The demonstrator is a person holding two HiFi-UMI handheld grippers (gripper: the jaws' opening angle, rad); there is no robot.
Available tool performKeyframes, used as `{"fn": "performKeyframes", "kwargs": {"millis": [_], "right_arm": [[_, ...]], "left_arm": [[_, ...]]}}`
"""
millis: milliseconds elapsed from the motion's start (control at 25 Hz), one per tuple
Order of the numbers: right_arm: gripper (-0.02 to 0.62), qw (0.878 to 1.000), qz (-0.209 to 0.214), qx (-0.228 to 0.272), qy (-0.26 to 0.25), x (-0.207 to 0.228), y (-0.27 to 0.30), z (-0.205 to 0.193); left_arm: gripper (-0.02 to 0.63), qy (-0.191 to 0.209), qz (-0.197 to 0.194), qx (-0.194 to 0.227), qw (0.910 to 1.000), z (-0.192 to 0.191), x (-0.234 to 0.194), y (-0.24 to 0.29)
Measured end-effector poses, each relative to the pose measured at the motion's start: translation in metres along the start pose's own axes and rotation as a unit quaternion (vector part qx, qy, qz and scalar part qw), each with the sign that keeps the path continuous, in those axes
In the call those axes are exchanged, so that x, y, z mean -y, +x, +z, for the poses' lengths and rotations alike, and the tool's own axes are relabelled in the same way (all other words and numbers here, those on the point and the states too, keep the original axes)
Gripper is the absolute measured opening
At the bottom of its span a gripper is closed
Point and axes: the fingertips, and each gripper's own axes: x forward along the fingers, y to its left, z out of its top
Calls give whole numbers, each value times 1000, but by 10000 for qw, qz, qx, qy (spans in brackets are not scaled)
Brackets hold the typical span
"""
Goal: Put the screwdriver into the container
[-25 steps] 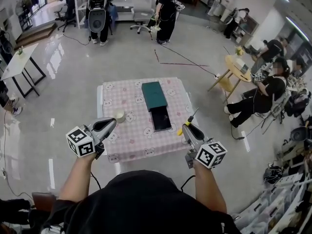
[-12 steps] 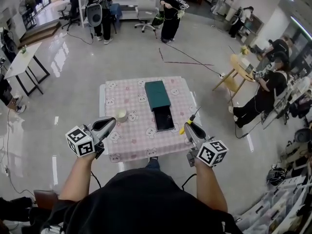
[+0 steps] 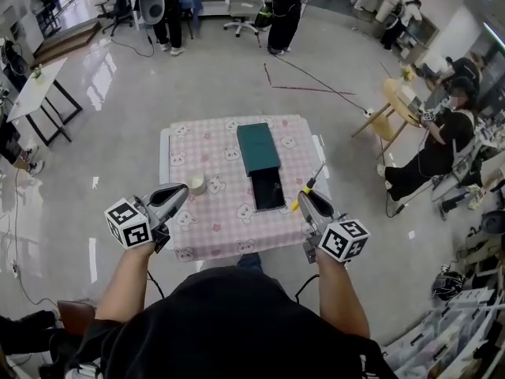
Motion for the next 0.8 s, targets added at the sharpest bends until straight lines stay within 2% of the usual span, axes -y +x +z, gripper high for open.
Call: {"fn": "performKeyframes", "kwargs": {"millis": [400, 800], "right_arm": [[109, 9995, 206, -254, 3, 30, 45, 4], [109, 9976, 343, -595, 59, 65, 83, -3]], "left_arm": [[2, -166, 172, 51, 9997, -8, -35, 28], [1, -249, 359, -95, 9990, -16, -55, 57]]}}
